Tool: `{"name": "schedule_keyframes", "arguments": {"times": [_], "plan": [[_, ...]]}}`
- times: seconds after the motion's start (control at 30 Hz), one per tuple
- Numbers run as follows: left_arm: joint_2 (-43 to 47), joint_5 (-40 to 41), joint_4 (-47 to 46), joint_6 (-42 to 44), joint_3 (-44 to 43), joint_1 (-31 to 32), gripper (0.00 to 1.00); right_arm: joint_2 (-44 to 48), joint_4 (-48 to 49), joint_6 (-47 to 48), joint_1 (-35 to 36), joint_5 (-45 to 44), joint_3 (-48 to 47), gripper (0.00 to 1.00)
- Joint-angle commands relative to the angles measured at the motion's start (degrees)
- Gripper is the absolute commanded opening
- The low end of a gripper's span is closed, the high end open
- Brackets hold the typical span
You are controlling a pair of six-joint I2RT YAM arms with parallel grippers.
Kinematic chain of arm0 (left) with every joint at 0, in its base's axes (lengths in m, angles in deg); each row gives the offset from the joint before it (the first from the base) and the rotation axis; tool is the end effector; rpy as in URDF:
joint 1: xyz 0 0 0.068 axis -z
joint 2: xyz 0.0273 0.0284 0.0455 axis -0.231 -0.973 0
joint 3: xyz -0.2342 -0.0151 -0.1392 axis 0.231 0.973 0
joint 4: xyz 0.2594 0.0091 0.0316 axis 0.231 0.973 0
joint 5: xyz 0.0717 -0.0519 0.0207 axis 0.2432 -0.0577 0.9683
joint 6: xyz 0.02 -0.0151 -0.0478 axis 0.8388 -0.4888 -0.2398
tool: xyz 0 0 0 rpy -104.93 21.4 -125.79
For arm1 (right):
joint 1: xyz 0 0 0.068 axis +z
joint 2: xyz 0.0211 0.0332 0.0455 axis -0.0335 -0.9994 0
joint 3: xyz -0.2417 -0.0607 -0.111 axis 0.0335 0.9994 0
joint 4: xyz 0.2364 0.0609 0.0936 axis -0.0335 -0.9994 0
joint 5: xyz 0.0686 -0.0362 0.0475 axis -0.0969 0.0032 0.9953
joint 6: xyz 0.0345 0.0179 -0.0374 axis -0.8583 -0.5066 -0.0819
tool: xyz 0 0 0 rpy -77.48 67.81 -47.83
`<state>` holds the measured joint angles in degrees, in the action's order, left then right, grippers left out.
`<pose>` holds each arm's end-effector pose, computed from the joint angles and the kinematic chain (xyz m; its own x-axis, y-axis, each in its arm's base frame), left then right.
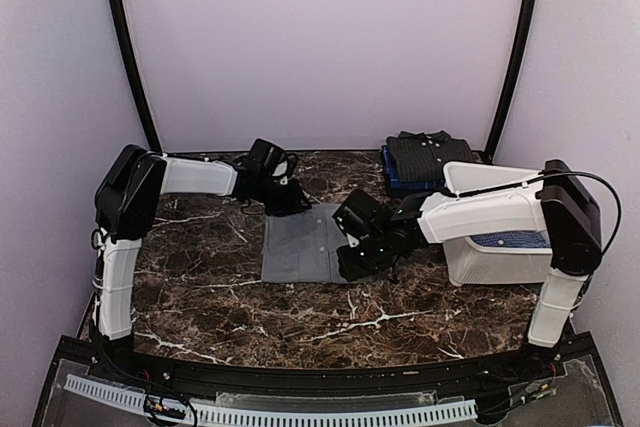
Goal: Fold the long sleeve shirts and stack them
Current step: Smooth out the square-folded shirt at the center of the board.
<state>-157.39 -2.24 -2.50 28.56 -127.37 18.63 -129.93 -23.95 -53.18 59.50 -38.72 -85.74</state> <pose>0.4063 -0.2672 0.1583 -0.8691 -0.1013 -0.4842 0.2474 0.7585 -0.6029 0.2029 0.3121 0.1751 -0.8515 -0.2920 -0.4355 -0.4000 0.8988 0.1793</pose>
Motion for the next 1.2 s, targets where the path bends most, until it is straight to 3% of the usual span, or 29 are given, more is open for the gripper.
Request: {"name": "schedule_keyframes", "arguments": {"times": [0.0,0.23,0.53,0.9,1.17], "plan": [[2.64,0.26,4.12,2.06,-4.36,-0.47,0.24,4.30,-0.70,1.29,-1.28,-0.85,-5.24,0.36],[7.15,1.81,7.03,2.23,-3.55,-1.12,0.24,-4.01,3.91,4.22,-7.46,2.81,-15.59,0.29],[9.97,2.00,6.17,3.07,4.58,-3.45,0.20,-16.21,4.32,7.06,-13.17,2.88,-27.23,0.23],[0.68,0.50,5.53,6.01,1.96,-7.14,0.17,-27.66,3.36,7.85,-19.66,5.17,-34.39,0.22],[-2.18,1.86,7.73,7.45,-1.56,-7.78,0.16,-27.77,2.28,8.59,-21.00,5.95,-35.17,0.23]]}}
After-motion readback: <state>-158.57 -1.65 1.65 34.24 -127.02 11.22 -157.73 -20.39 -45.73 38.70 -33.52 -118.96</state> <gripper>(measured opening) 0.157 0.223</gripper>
